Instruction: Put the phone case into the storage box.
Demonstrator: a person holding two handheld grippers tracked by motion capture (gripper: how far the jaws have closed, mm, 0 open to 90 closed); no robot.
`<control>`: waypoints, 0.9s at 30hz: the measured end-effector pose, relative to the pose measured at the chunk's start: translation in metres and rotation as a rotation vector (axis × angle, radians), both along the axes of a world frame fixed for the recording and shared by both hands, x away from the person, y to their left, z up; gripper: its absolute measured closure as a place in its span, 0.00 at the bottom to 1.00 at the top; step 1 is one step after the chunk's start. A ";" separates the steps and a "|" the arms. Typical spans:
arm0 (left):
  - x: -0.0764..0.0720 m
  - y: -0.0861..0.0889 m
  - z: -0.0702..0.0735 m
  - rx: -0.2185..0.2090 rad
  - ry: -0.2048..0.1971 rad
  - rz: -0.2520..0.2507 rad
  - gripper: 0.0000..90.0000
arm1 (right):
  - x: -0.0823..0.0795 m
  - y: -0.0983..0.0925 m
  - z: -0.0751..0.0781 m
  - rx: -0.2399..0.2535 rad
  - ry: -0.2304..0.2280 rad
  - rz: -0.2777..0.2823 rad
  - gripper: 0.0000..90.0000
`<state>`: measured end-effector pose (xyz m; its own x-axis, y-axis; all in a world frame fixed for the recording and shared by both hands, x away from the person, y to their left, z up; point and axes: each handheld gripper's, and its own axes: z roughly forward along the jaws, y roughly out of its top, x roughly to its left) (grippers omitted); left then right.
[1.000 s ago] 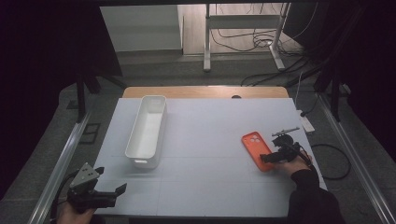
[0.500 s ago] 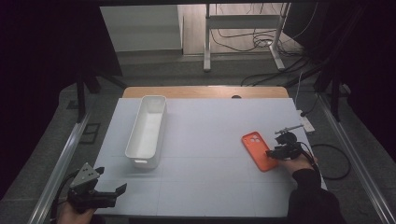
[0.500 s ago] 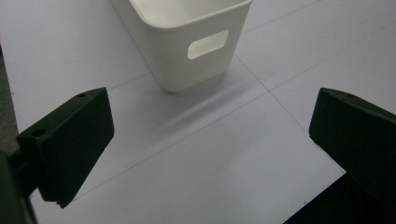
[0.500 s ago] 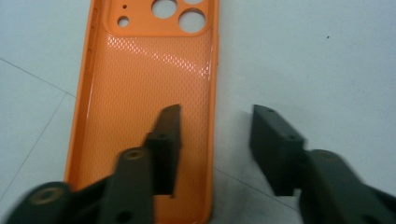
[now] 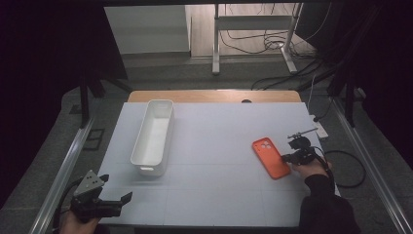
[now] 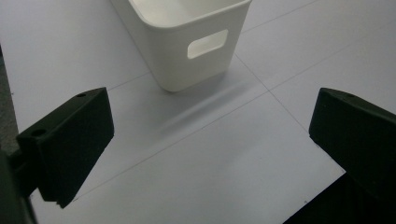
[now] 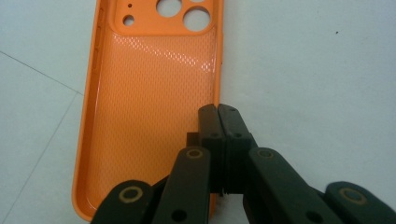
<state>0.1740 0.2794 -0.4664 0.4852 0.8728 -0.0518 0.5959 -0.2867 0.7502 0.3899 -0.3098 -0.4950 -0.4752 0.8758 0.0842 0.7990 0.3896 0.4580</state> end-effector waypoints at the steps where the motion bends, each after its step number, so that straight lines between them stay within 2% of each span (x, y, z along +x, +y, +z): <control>1: 0.000 0.000 0.000 0.000 0.000 0.000 0.01 | 0.000 0.000 0.000 0.000 0.000 0.000 0.99; 4: 0.000 0.000 0.000 0.002 -0.001 -0.004 0.01 | -0.001 0.002 0.001 -0.011 -0.008 -0.001 0.99; 13: 0.001 -0.001 0.000 0.005 0.012 0.000 0.02 | -0.004 0.002 0.007 0.008 -0.030 -0.010 0.99; 27: 0.002 0.005 0.000 -0.046 0.018 -0.004 0.01 | -0.016 0.004 0.025 0.053 -0.123 0.014 0.99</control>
<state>0.1762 0.2839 -0.4665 0.4873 0.8673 -0.1011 0.6085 -0.2543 0.7517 0.3740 -0.3054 -0.4697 -0.4967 0.8651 0.0704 0.7304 0.3728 0.5722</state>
